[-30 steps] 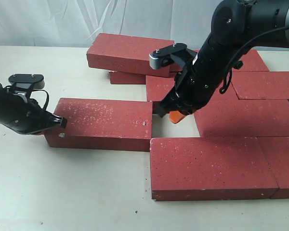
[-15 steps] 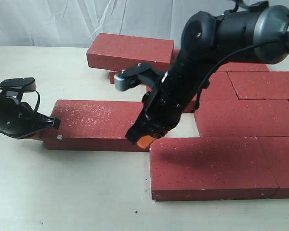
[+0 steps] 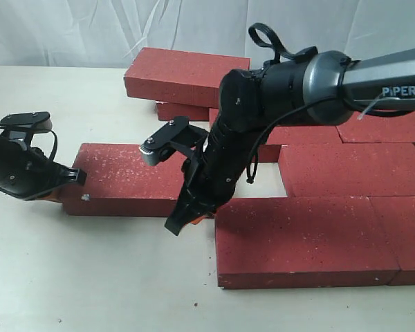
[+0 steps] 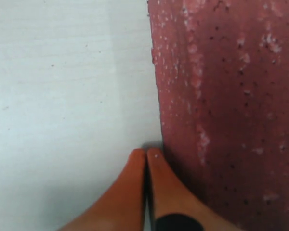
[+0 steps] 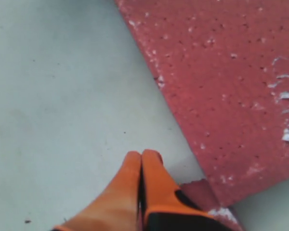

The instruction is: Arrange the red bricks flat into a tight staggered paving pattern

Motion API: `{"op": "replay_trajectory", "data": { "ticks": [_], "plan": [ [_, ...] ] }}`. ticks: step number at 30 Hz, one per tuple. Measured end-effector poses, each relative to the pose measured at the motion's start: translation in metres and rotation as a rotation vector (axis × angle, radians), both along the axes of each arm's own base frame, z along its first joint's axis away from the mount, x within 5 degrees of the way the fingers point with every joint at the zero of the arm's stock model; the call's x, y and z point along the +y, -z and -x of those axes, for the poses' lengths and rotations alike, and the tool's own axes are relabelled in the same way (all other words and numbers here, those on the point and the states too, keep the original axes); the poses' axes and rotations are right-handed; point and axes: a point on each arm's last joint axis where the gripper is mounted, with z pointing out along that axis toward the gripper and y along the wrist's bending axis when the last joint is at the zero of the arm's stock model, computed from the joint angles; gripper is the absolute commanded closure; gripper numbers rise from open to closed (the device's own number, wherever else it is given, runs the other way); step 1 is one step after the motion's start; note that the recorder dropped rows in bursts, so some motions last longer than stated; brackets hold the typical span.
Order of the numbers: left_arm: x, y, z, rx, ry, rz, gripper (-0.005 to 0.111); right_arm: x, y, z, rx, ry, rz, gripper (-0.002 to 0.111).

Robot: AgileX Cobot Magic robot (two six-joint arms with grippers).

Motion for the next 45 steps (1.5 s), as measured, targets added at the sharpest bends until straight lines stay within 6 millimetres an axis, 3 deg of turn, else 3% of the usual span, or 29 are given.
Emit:
{"op": "replay_trajectory", "data": {
  "ticks": [6, 21, 25, 30, 37, 45],
  "plan": [
    [0.0, 0.0, 0.0, 0.0, -0.012, 0.009, 0.106, -0.001, 0.012, -0.005, -0.021, 0.008, 0.042, 0.109],
    [-0.001, -0.001, -0.001, 0.001, -0.029, 0.024, 0.106, -0.001, 0.012, -0.01, -0.072, 0.061, 0.051, 0.109],
    [-0.001, -0.001, -0.001, 0.0, -0.024, 0.026, 0.106, -0.001, 0.011, -0.004, -0.021, 0.052, 0.072, 0.109],
    [-0.004, -0.002, -0.001, -0.007, -0.01, 0.057, 0.106, -0.002, -0.015, 0.008, 0.01, 0.024, 0.046, 0.109],
    [-0.006, -0.003, -0.001, -0.014, -0.006, 0.077, 0.106, -0.009, -0.06, 0.01, -0.128, 0.005, -0.014, 0.109],
    [-0.012, -0.004, 0.0, -0.006, 0.006, 0.13, 0.106, -0.046, -0.072, -0.009, -0.116, 0.122, 0.038, 0.109]
  ]
}}
